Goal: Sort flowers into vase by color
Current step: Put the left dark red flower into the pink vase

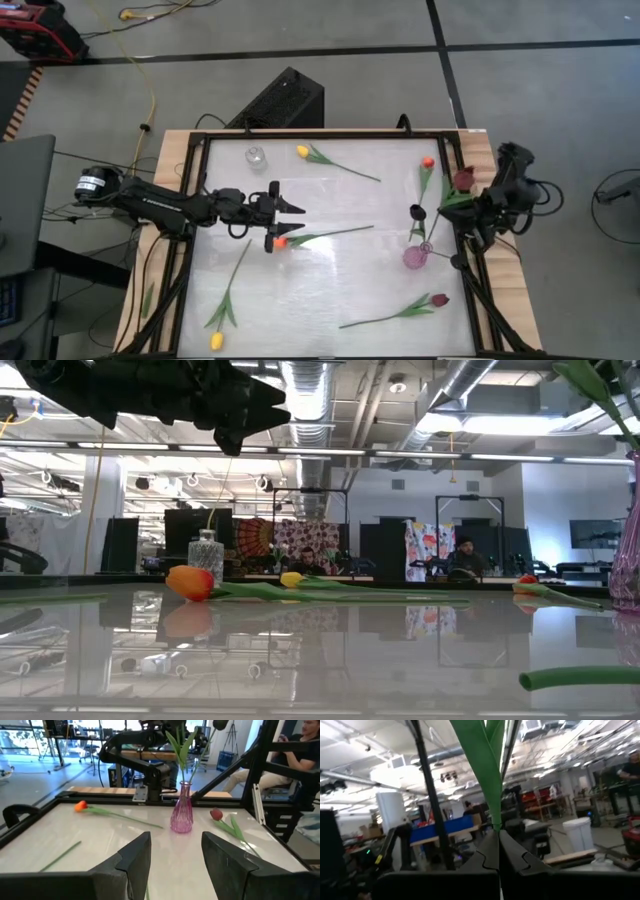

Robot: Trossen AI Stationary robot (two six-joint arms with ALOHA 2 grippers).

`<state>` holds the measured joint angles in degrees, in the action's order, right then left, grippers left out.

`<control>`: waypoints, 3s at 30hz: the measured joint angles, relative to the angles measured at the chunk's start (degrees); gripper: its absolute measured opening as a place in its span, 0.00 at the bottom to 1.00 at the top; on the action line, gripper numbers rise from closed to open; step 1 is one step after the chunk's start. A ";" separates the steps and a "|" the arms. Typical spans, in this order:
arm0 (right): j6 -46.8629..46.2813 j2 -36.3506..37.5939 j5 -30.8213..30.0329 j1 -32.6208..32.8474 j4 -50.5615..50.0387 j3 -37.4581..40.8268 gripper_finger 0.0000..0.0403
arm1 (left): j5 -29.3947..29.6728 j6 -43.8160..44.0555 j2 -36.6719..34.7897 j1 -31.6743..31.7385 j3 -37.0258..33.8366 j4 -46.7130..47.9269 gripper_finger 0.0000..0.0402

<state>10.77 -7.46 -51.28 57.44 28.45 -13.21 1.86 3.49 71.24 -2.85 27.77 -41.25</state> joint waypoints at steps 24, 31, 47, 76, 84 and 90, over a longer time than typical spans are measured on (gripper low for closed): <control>-0.26 -0.02 -0.07 5.10 -3.19 7.06 0.04 | 0.45 1.84 0.00 -2.12 -0.02 0.39 0.41; -0.29 0.00 -0.13 8.51 -7.58 7.06 0.04 | 0.45 1.91 0.01 -2.12 -0.02 0.63 0.41; -0.90 -0.02 -0.08 11.57 -7.78 7.02 0.20 | 0.46 1.80 0.02 -2.12 -0.02 0.85 0.41; -19.52 -0.02 -2.95 11.55 -27.94 -1.63 0.54 | 0.47 0.19 0.02 -3.69 -0.02 2.15 0.41; -30.80 -0.05 -2.91 11.53 -53.46 -12.50 0.50 | 0.47 0.19 0.02 -3.69 -0.04 3.46 0.41; -37.20 -0.21 -0.36 11.53 -61.51 -15.16 0.47 | 0.47 -0.06 0.02 -3.69 -0.04 4.72 0.41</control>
<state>-26.42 -7.67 -51.64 68.97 -33.05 -28.38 2.33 3.44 71.26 -6.55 27.73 -36.54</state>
